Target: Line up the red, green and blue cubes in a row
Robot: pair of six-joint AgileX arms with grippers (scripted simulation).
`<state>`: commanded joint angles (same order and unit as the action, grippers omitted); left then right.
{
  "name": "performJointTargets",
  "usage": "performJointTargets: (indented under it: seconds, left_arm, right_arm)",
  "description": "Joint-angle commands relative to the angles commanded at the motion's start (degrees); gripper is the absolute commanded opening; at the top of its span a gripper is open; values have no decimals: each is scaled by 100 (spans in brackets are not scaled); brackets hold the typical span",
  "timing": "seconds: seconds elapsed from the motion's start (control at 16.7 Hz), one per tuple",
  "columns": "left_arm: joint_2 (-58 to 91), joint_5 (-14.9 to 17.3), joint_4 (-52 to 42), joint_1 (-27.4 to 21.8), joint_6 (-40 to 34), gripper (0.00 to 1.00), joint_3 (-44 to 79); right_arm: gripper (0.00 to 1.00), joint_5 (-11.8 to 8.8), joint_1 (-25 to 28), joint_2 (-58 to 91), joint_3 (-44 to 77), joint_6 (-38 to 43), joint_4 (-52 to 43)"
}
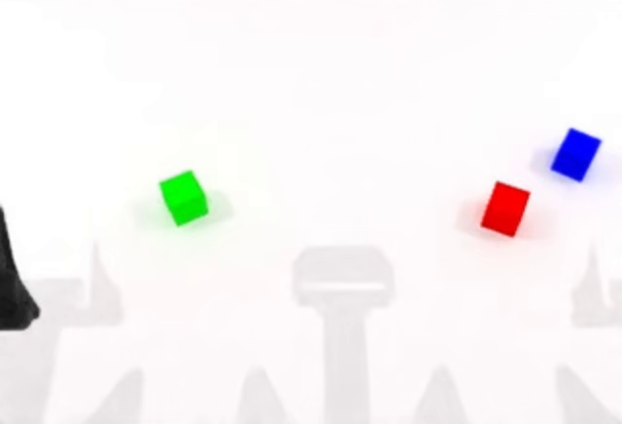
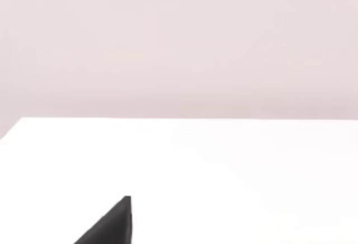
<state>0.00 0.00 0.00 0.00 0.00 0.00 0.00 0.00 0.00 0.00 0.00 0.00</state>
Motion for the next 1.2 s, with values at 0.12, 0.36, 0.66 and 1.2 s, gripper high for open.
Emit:
performJointTargets:
  seconds: [0.12, 0.36, 0.66, 1.2]
  left_arm:
    - [0, 0, 0, 0, 0, 100, 0]
    - [0, 0, 0, 0, 0, 100, 0]
    - [0, 0, 0, 0, 0, 100, 0]
    - [0, 0, 0, 0, 0, 100, 0]
  right_arm:
    - [100, 0, 0, 0, 0, 0, 0]
    - [100, 14, 103, 596, 586, -268, -375]
    - [100, 16, 444, 2673, 2379, -1104, -1591]
    - [100, -15, 1298, 8186, 6665, -3167, -4659]
